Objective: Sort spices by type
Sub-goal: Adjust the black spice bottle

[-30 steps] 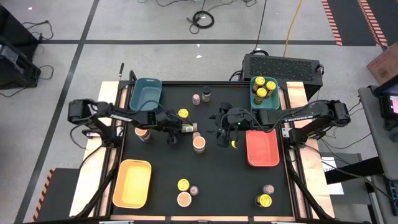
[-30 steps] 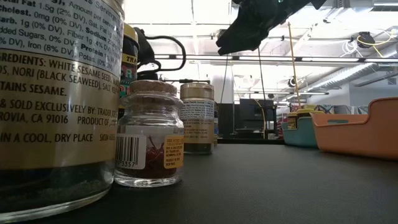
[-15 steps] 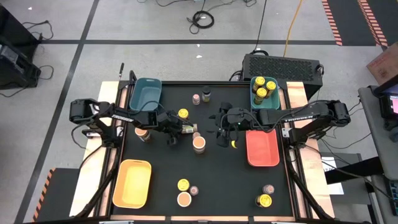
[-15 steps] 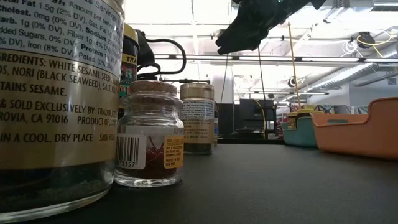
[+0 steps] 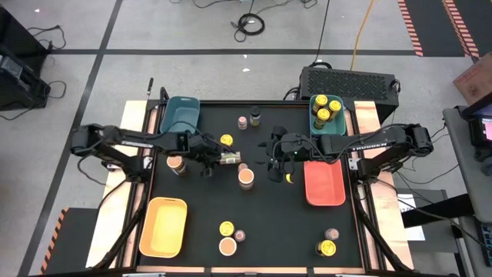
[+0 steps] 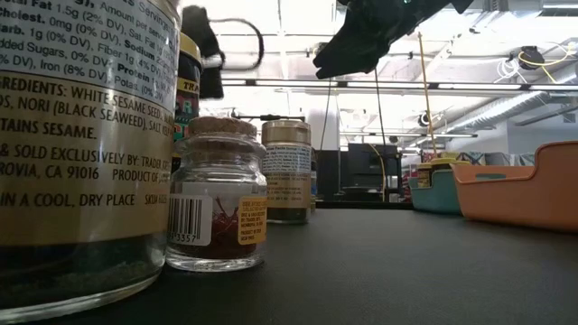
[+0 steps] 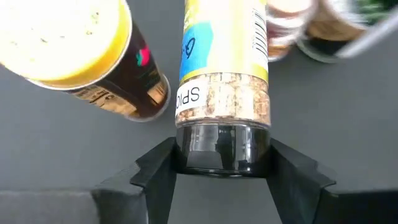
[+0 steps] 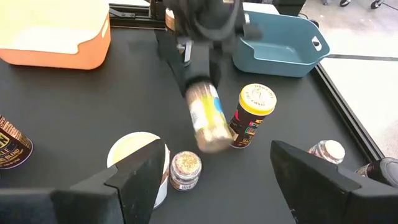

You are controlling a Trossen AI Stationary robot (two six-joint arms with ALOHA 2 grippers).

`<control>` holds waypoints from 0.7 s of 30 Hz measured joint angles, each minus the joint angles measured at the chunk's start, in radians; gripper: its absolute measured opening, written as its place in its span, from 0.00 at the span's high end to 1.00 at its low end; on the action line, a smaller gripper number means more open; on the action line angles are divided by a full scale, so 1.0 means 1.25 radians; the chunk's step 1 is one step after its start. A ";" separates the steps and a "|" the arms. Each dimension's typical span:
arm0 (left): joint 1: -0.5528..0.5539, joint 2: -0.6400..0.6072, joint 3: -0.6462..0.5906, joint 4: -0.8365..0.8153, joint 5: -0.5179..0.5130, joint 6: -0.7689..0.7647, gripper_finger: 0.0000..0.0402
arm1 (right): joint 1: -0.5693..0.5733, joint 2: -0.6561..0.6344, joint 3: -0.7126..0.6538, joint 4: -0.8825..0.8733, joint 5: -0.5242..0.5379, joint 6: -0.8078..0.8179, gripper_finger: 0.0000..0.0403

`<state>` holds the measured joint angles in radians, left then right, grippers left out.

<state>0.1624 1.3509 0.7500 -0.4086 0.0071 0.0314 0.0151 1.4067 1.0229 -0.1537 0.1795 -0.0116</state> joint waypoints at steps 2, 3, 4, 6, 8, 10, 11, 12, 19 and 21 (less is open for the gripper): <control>-0.019 -0.025 0.064 -0.138 0.000 -0.007 0.47 | 0.000 0.000 0.000 0.002 0.000 0.000 0.29; -0.030 -0.032 0.100 -0.197 0.000 -0.015 0.47 | 0.000 0.000 0.000 0.002 0.000 0.000 0.29; -0.040 -0.037 0.139 -0.260 0.000 -0.018 0.47 | 0.000 0.000 0.000 0.004 0.000 0.000 0.29; -0.061 -0.039 0.225 -0.397 -0.002 -0.021 0.47 | 0.000 0.000 0.000 0.012 0.000 -0.001 0.29; -0.082 -0.033 0.310 -0.506 -0.015 -0.032 0.47 | 0.000 0.000 0.000 0.013 0.000 -0.001 0.29; -0.100 -0.018 0.386 -0.608 -0.033 -0.040 0.47 | 0.000 0.000 0.000 0.014 0.000 -0.001 0.29; -0.107 -0.008 0.422 -0.660 -0.044 -0.041 0.47 | 0.000 0.000 0.000 0.015 0.000 -0.002 0.29; -0.113 0.003 0.452 -0.707 -0.056 -0.042 0.47 | 0.000 0.000 0.000 0.017 0.000 -0.003 0.29; -0.135 0.113 0.534 -0.923 -0.069 -0.083 0.47 | 0.000 0.000 0.000 0.018 0.000 -0.001 0.29; -0.140 0.143 0.522 -0.924 -0.043 -0.079 0.47 | 0.000 0.000 0.000 0.018 -0.001 0.000 0.29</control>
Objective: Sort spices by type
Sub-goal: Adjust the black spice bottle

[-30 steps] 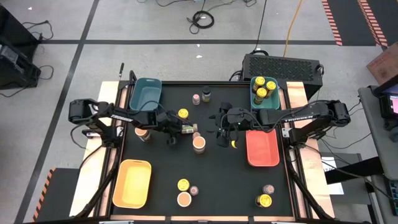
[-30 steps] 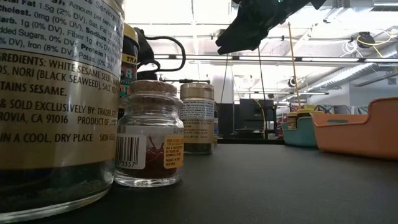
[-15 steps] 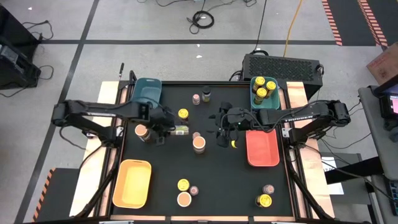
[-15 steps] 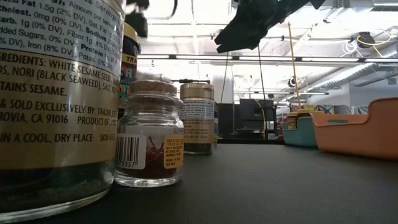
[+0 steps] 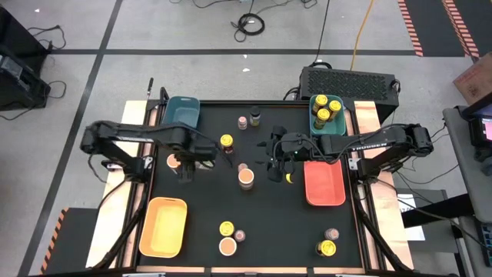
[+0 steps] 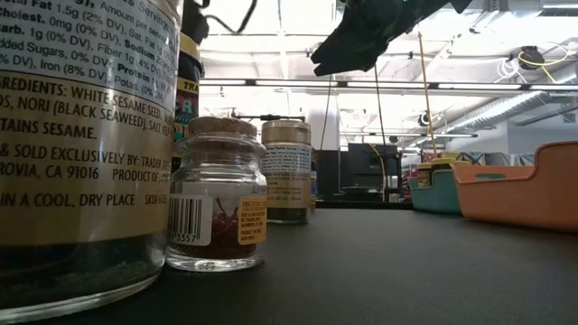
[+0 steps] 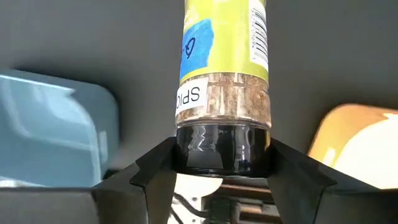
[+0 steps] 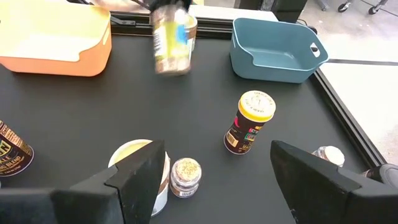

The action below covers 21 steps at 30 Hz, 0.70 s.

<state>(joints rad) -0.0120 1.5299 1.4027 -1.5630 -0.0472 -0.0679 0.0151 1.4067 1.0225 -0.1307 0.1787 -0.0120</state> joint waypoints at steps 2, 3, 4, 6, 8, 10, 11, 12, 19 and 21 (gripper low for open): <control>-0.007 0.032 -0.001 -0.002 0.040 0.017 0.47 | 0.000 0.000 0.000 0.000 0.000 0.000 0.29; -0.012 0.050 0.000 -0.003 0.047 0.019 0.47 | 0.000 0.000 0.000 0.000 0.000 0.000 0.29; -0.017 0.066 0.000 -0.003 0.048 0.020 0.47 | 0.000 0.000 0.000 0.000 0.000 0.000 0.29; -0.028 0.096 -0.001 -0.003 0.054 0.021 0.47 | 0.000 0.000 0.000 -0.002 0.000 0.000 0.29; -0.039 0.115 -0.001 -0.005 0.066 0.024 0.47 | 0.000 0.000 0.000 -0.003 0.000 0.000 0.29; -0.049 0.130 -0.001 -0.005 0.080 0.024 0.47 | 0.000 0.000 0.000 -0.004 0.000 0.000 0.29; -0.053 0.135 -0.001 -0.005 0.085 0.024 0.47 | 0.000 0.000 0.000 -0.004 0.000 -0.001 0.29; -0.056 0.135 -0.001 -0.005 0.085 0.024 0.47 | 0.000 0.000 0.000 -0.004 0.000 -0.001 0.29; -0.061 0.135 -0.051 -0.006 0.079 0.025 0.47 | 0.000 0.000 0.000 -0.004 0.000 -0.005 0.29; -0.060 0.135 -0.085 -0.007 0.079 0.033 0.47 | 0.000 0.000 0.000 -0.004 0.000 -0.006 0.29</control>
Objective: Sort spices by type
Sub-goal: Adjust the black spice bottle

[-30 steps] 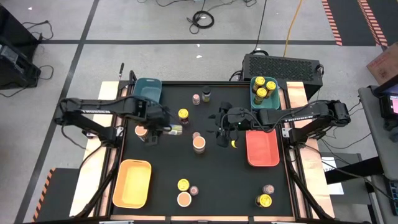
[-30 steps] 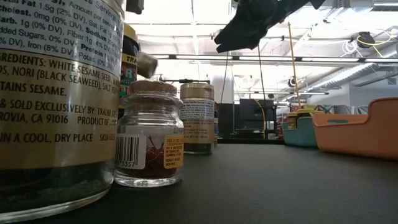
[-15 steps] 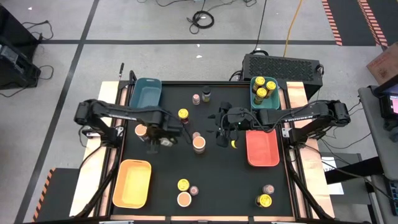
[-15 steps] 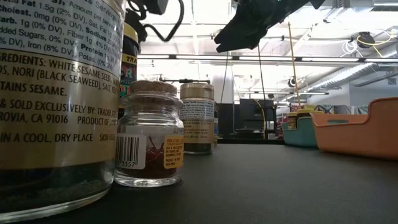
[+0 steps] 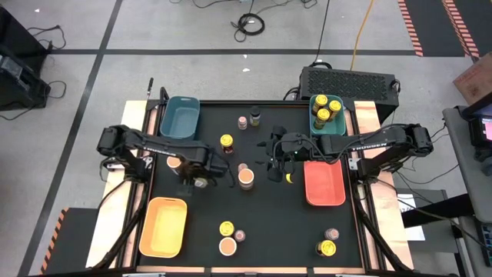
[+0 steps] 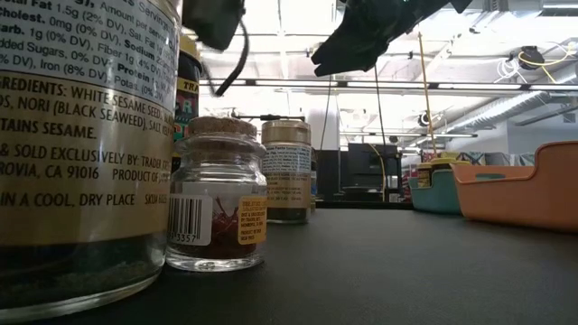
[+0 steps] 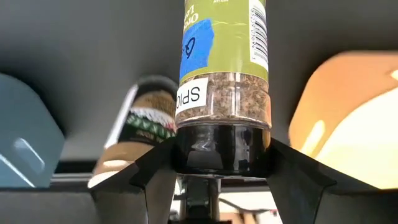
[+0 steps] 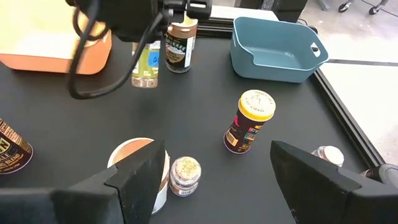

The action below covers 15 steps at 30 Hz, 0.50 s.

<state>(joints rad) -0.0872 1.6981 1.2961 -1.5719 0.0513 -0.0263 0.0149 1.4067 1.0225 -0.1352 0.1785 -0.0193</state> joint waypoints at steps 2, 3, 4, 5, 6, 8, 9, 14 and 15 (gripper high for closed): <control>0.000 0.000 -0.028 -0.001 0.000 0.006 0.47 | 0.000 0.000 0.000 0.000 0.000 0.000 0.29; 0.000 0.000 -0.036 0.000 0.000 0.006 0.47 | 0.000 0.000 0.000 0.000 0.000 0.000 0.29; 0.000 0.000 -0.043 -0.001 0.000 0.006 0.47 | 0.000 0.000 0.000 0.000 0.000 0.000 0.29; 0.000 0.000 -0.047 -0.001 0.000 0.005 0.47 | 0.000 0.000 0.000 0.000 0.000 0.000 0.29; 0.000 0.000 -0.049 0.000 -0.001 0.005 0.47 | 0.000 0.000 0.000 0.000 0.000 0.000 0.29; 0.000 0.000 -0.050 0.000 -0.001 0.005 0.47 | 0.000 0.000 0.000 0.001 0.000 0.000 0.29; 0.000 0.000 -0.050 -0.001 -0.002 0.005 0.47 | 0.000 0.000 0.000 0.001 0.000 0.000 0.29; 0.000 0.000 -0.050 0.000 -0.002 0.004 0.47 | 0.000 0.000 0.000 0.003 0.000 0.004 0.29; 0.000 0.000 -0.050 0.000 -0.002 0.003 0.47 | 0.000 0.000 0.000 0.003 0.000 0.004 0.29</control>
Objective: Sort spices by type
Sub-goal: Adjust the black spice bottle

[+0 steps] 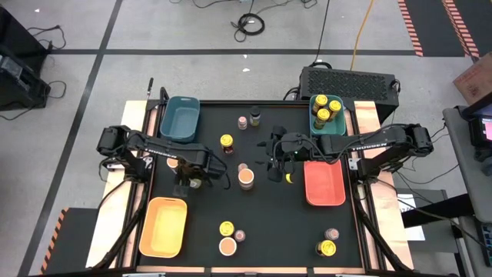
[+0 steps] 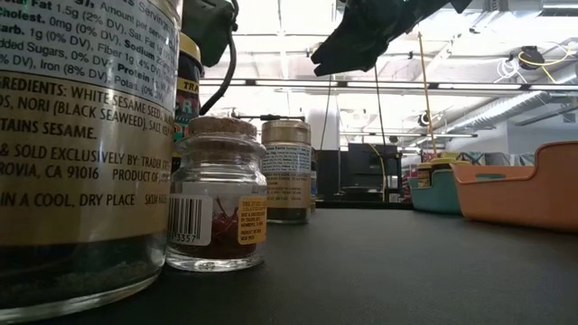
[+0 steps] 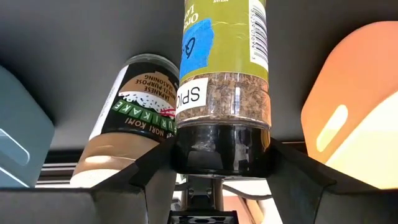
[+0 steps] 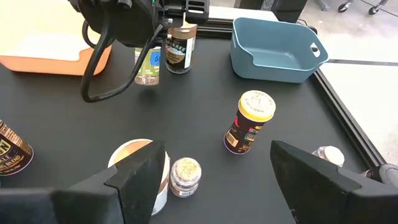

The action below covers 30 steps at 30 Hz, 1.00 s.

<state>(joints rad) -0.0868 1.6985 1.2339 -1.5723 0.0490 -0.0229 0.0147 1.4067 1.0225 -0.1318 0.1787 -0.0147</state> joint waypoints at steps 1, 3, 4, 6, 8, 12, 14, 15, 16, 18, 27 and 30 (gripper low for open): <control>0.000 0.000 0.000 0.000 0.000 -0.005 0.47 | 0.000 0.000 0.000 0.000 0.000 0.000 0.29; 0.000 0.000 0.000 0.000 0.000 -0.014 0.47 | 0.000 0.000 0.000 0.000 0.000 0.002 0.29; 0.000 0.000 0.000 0.000 0.000 -0.017 0.47 | 0.000 0.000 0.000 0.000 0.000 0.002 0.29; 0.000 -0.001 -0.009 0.000 0.007 -0.018 0.47 | 0.000 0.000 0.000 0.000 0.000 0.002 0.29; 0.000 -0.001 -0.027 0.001 0.019 -0.018 0.47 | 0.000 0.000 0.000 0.000 0.000 0.001 0.29; 0.000 -0.001 -0.068 0.000 0.048 -0.018 0.47 | 0.000 0.000 0.000 0.000 0.000 -0.003 0.29; 0.000 -0.001 -0.070 0.001 0.057 -0.019 0.47 | 0.000 0.000 0.000 0.000 0.000 -0.007 0.29; 0.000 -0.001 -0.070 0.000 0.057 -0.019 0.47 | -0.001 0.000 0.000 0.000 0.000 -0.008 0.29; 0.000 -0.003 -0.070 0.001 0.056 -0.019 0.47 | -0.001 0.000 0.000 0.001 0.000 -0.010 0.29; 0.000 -0.012 -0.070 0.001 0.039 -0.019 0.47 | -0.001 0.000 0.000 0.002 0.000 -0.011 0.29; 0.007 -0.025 -0.078 0.002 0.046 -0.016 0.47 | -0.001 0.000 0.000 0.013 0.000 -0.012 0.29; 0.007 -0.025 -0.114 0.001 0.054 -0.016 0.47 | -0.001 0.000 0.000 0.013 0.000 -0.011 0.29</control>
<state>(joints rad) -0.0784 1.6669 1.0913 -1.5710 0.1166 -0.0433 0.0132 1.4067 1.0225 -0.1162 0.1791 -0.0290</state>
